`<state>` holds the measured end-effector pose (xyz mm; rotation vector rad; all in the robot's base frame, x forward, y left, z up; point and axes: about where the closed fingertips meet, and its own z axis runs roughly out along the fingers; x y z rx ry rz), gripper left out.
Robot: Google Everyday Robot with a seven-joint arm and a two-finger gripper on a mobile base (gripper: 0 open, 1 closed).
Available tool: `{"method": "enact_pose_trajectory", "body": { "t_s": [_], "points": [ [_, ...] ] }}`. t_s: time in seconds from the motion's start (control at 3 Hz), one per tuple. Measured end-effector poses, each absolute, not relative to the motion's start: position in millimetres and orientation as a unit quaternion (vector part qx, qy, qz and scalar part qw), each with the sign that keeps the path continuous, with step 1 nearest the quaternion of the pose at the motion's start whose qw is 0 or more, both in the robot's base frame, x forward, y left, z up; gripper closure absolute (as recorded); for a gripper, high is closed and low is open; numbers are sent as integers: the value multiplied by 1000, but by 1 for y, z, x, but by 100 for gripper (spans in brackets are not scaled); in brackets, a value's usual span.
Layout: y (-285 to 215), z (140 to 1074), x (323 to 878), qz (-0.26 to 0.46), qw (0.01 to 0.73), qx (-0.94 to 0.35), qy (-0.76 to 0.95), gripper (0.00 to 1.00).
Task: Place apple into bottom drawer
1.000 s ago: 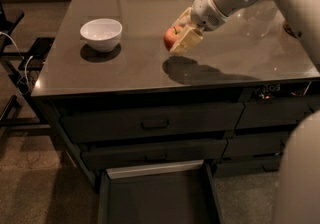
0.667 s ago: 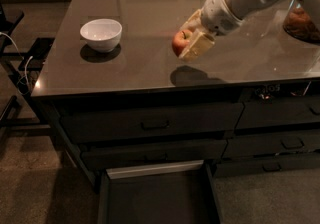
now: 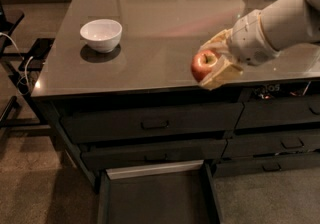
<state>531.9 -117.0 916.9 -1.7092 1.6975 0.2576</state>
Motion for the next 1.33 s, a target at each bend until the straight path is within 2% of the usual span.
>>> {"method": "enact_pose_trajectory", "body": {
  "t_s": [0.67,1.33],
  "points": [
    [-139,847,467,87,448,-608,650,100],
    [-136,815,458,112,437,-595,665,100]
  ]
}}
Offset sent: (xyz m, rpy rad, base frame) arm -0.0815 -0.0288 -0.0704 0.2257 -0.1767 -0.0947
